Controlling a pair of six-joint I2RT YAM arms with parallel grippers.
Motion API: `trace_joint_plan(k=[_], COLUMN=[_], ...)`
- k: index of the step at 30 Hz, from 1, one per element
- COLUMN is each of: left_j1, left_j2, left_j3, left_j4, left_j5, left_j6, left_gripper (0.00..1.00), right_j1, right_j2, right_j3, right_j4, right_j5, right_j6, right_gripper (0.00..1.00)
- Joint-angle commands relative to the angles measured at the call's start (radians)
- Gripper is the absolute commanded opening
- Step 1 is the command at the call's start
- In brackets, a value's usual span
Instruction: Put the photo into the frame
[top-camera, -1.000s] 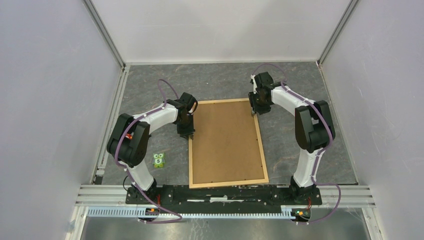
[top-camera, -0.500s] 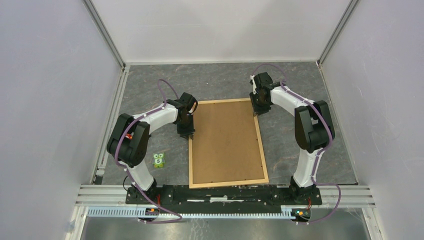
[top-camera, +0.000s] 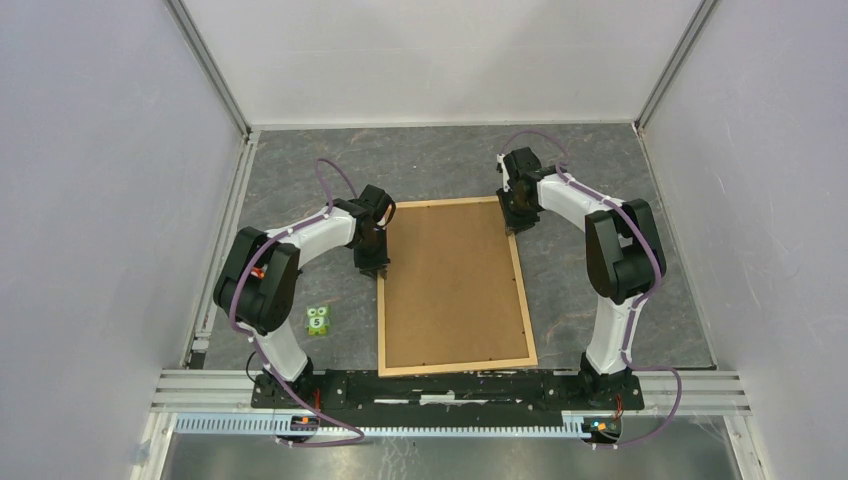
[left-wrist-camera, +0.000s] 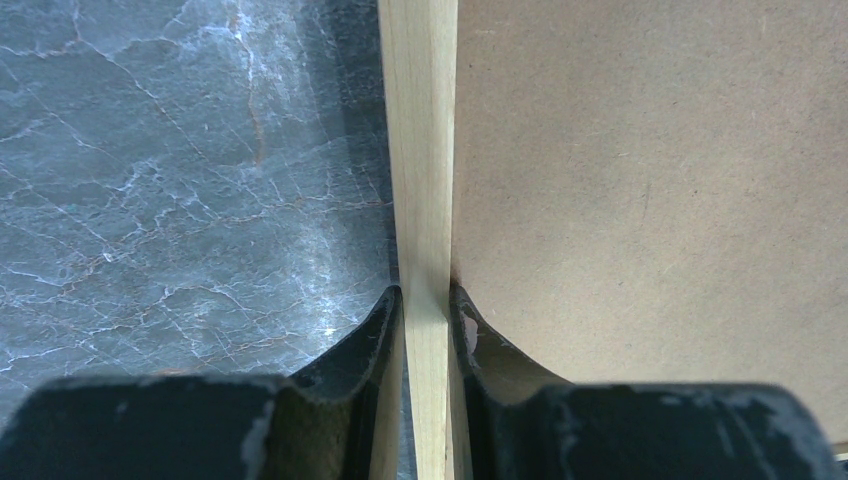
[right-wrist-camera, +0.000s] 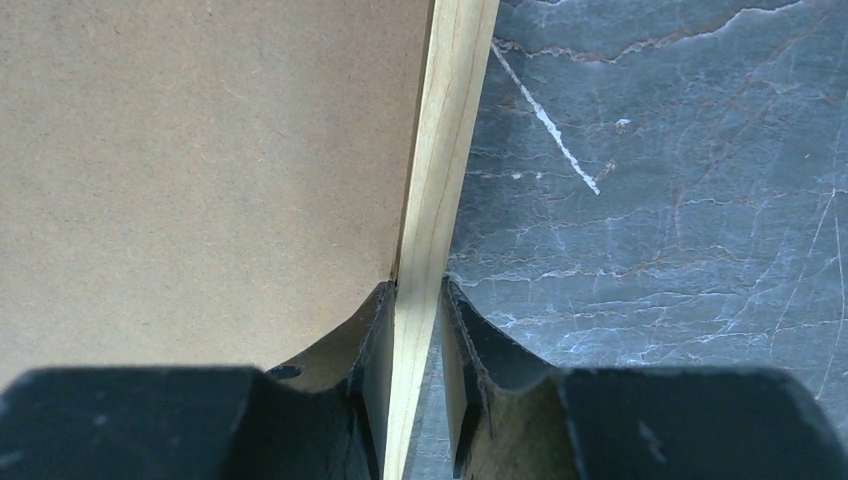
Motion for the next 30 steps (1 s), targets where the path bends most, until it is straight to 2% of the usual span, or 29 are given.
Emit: trace_joint_plan(k=[1,13,19,24,30], left_j1=[0.003,0.003,0.003,0.003,0.003], left_j2=[0.034,0.032,0.031,0.026,0.028], left_j3=[-0.048,-0.047,-0.047,-0.050,-0.050], left_j4=[-0.021,-0.021,-0.019,-0.020,-0.020], left_j5=[-0.083,-0.079,-0.078,-0.080,-0.078], left_j6=[0.031,0.032,0.033,0.034,0.034], left_gripper=[0.21,0.21,0.21,0.21,0.22], right_j1=[0.005,-0.014,-0.023,-0.025,-0.032], right_j2=[0.002,-0.030,-0.036,-0.046,-0.040], right_j3=[0.022,0.006,0.003,-0.002,0.005], right_j4=[-0.003,0.019,0.011,0.018,0.010], right_j5=[0.006,-0.048,-0.042,-0.031,-0.051], right_j6=[-0.010,-0.017,-0.023,-0.028,-0.035], right_gripper=[0.28,0.29,0.34,0.30,0.32])
